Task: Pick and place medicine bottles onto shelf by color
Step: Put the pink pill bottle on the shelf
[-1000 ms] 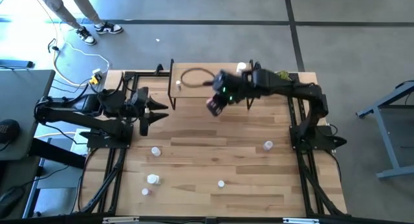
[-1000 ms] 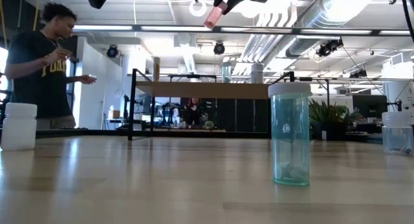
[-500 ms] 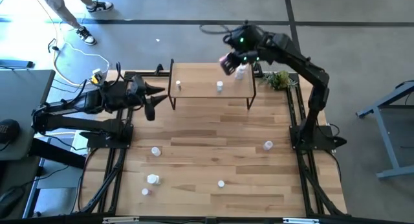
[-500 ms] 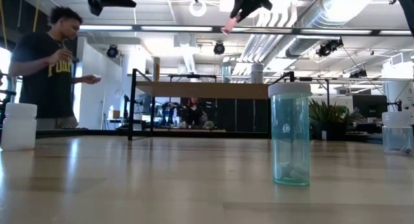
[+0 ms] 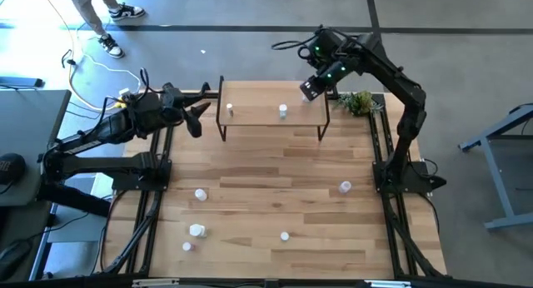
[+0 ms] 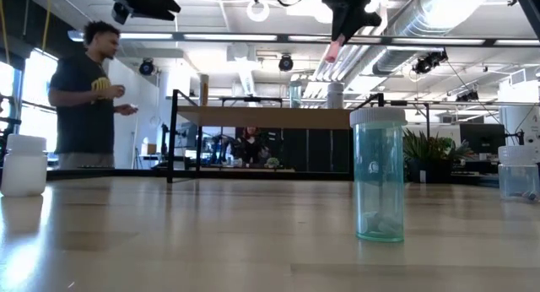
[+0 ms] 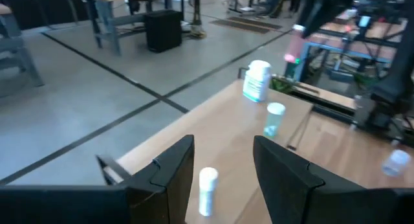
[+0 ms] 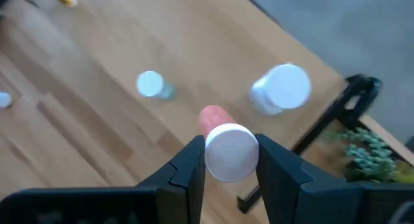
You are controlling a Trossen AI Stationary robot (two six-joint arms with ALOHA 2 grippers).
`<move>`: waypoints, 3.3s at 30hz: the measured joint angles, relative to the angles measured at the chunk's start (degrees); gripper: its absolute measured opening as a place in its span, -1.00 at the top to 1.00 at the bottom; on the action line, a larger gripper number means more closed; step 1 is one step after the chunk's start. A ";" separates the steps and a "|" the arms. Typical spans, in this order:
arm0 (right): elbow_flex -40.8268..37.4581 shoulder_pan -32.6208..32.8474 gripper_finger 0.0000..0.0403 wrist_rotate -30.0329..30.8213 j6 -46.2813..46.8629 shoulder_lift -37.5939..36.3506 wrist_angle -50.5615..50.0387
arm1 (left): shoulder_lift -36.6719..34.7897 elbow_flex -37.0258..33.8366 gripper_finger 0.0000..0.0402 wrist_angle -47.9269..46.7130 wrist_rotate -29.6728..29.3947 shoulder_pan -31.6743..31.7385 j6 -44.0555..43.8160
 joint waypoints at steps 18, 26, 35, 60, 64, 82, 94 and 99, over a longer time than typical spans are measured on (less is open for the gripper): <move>-12.53 4.23 0.49 0.20 0.37 0.44 -0.04 | 0.00 0.00 0.26 -0.09 4.81 4.19 0.47; -18.54 4.90 0.49 5.99 0.24 0.44 -0.02 | 0.00 0.00 0.26 -0.47 6.88 4.19 0.45; -20.64 4.90 0.49 11.04 -1.05 0.44 2.44 | 0.00 0.00 0.26 -0.47 6.79 4.19 0.45; -20.64 5.45 0.49 9.65 -1.73 2.14 4.94 | 0.00 0.00 0.26 -0.36 5.96 4.19 0.43; -20.64 5.45 0.47 9.49 -1.73 2.14 4.94 | 0.00 0.00 0.26 -0.36 5.96 4.19 0.43; -20.64 5.51 0.19 11.01 -1.91 2.14 5.41 | 0.00 0.00 0.26 -0.36 5.96 4.19 0.43; -20.20 5.54 0.18 10.98 -1.71 1.75 5.44 | 0.00 0.00 0.26 -0.40 4.82 4.17 0.44; -16.87 5.85 0.18 10.97 -2.10 1.62 5.38 | 0.00 0.00 0.26 -0.45 4.67 4.17 0.43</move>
